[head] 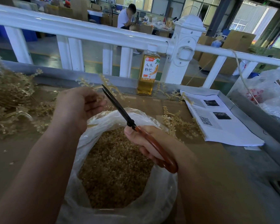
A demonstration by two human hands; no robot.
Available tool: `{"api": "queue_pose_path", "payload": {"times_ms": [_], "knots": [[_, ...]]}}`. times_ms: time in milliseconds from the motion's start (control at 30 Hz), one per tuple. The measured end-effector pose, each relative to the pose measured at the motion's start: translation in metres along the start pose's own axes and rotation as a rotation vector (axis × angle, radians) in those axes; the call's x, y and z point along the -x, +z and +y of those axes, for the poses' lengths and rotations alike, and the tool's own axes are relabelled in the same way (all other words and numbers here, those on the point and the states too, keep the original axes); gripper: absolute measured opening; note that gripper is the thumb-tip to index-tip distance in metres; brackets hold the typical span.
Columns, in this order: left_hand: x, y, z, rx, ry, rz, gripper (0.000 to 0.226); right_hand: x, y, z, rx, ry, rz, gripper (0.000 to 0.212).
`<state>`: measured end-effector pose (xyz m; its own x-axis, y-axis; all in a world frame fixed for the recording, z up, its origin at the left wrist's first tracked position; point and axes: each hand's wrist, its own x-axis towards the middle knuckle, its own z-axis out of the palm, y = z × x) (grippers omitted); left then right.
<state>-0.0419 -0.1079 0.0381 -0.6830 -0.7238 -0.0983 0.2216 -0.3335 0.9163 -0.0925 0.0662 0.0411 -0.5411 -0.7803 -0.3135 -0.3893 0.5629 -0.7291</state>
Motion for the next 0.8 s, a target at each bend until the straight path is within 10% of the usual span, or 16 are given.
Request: {"api": "queue_pose_path", "payload": {"times_ms": [367,800], "knots": [[0.002,0.002,-0.007,-0.135,-0.011,-0.223,0.022,-0.008,0.002,0.006,-0.126,0.023,0.06,0.052],[0.006,0.006,-0.014,-0.238,0.231,-0.269,0.032,0.003,0.0,0.012,-0.332,-0.023,-0.093,0.058]]}}
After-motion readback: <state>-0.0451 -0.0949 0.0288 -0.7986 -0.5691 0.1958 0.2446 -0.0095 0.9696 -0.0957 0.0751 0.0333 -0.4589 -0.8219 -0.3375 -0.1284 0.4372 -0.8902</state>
